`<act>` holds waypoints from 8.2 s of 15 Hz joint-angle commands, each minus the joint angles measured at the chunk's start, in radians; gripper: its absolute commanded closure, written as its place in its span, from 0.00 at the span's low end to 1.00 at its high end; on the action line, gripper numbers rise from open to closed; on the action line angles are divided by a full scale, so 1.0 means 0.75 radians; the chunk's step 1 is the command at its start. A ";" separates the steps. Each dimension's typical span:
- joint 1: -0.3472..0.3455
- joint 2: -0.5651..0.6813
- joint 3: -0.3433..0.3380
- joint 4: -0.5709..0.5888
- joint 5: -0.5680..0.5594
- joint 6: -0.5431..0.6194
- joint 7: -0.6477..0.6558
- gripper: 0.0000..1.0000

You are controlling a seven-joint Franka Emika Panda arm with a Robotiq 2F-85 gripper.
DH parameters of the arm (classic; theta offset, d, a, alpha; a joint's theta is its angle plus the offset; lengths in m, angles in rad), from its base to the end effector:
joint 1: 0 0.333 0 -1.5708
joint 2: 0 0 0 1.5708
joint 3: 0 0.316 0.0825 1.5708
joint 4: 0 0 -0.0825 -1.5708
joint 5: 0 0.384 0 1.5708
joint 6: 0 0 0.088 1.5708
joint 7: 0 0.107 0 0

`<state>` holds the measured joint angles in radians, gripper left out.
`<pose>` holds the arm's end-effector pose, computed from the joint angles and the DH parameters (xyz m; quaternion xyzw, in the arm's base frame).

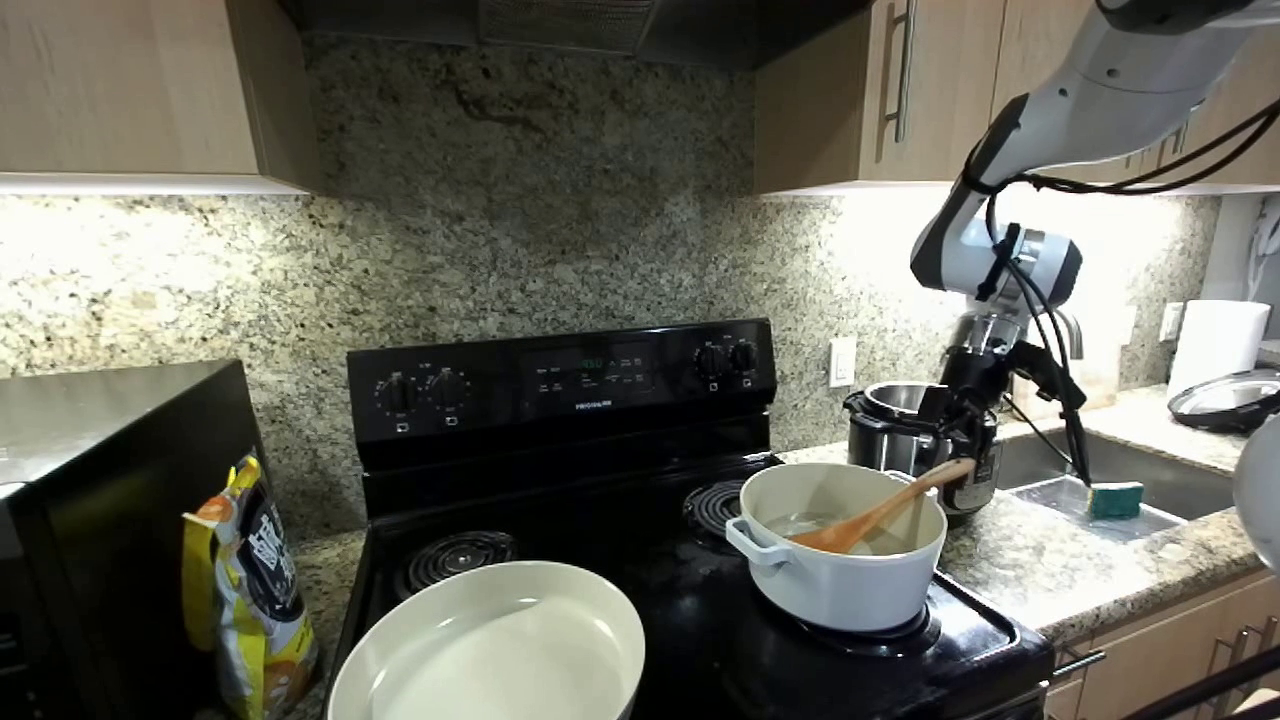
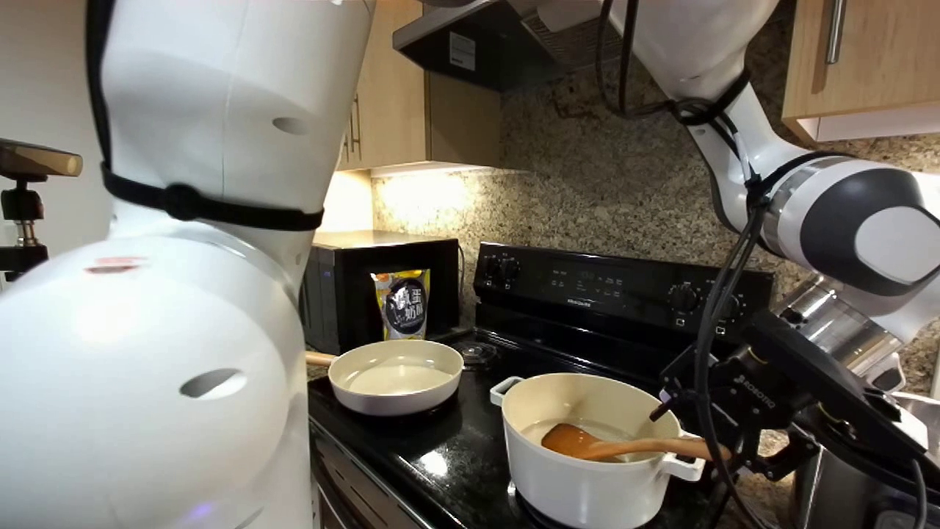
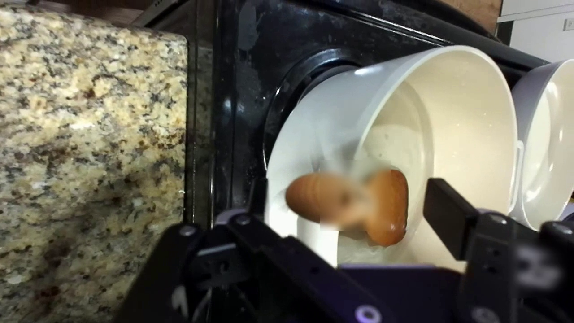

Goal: Pick up the cooking stick and stir in the pot

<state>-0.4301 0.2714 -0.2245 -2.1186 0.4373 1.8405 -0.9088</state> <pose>0.4262 -0.2848 0.2604 -0.9531 -0.0051 0.0734 0.2937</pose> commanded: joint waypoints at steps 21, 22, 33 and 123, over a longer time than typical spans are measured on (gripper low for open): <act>0.014 -0.154 -0.060 -0.174 0.016 0.074 -0.114 0.72; 0.018 -0.160 -0.061 -0.177 0.012 0.080 -0.110 0.72; 0.018 -0.170 -0.079 -0.156 -0.012 0.079 -0.090 0.05; 0.129 -0.168 -0.048 -0.090 -0.474 -0.078 -0.043 0.90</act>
<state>-0.3379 0.2028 -0.2514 -2.1601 0.1345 1.7821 -1.0041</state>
